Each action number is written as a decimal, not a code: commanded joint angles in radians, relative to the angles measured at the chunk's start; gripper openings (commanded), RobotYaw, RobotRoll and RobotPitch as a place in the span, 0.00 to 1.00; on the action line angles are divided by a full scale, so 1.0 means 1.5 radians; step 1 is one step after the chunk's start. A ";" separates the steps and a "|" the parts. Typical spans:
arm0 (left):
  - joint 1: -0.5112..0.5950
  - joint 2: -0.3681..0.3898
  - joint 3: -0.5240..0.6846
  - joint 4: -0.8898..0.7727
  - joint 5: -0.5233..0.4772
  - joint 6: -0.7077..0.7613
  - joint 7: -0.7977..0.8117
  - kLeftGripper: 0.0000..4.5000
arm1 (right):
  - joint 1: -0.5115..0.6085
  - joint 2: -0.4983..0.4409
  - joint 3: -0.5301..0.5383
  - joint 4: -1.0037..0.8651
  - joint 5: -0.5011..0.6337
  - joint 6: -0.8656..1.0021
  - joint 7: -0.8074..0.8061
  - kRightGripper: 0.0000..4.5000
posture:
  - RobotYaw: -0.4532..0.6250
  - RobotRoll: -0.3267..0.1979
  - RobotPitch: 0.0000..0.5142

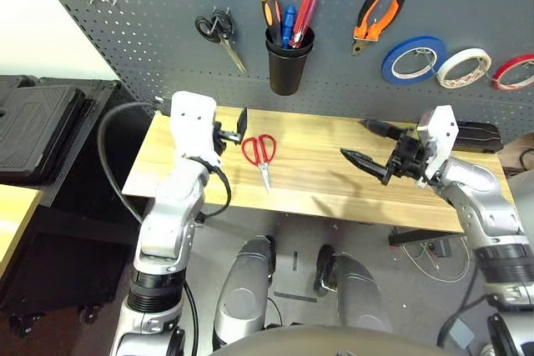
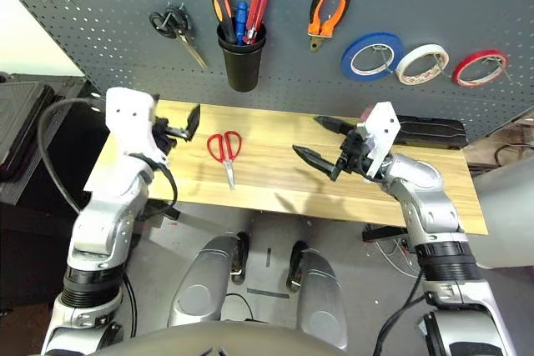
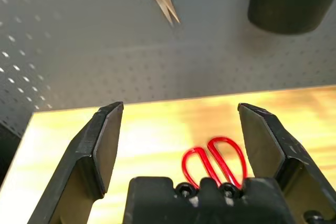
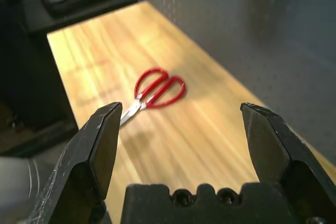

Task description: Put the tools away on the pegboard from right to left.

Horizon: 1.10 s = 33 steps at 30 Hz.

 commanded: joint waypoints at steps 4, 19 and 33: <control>0.017 -0.012 -0.039 0.085 0.043 0.050 0.021 0.99 | 0.022 -0.005 0.048 0.011 -0.064 0.012 -0.017 1.00 | 0.69 0.62 0.54; -0.040 -0.057 -0.024 0.258 0.080 0.002 0.070 0.99 | 0.027 0.000 0.104 0.051 -0.145 0.007 -0.031 1.00 | 0.67 0.62 0.64; -0.149 -0.072 0.027 0.464 0.078 -0.084 0.119 0.99 | 0.054 0.012 0.131 0.010 -0.169 0.036 -0.061 1.00 | 0.64 0.62 0.66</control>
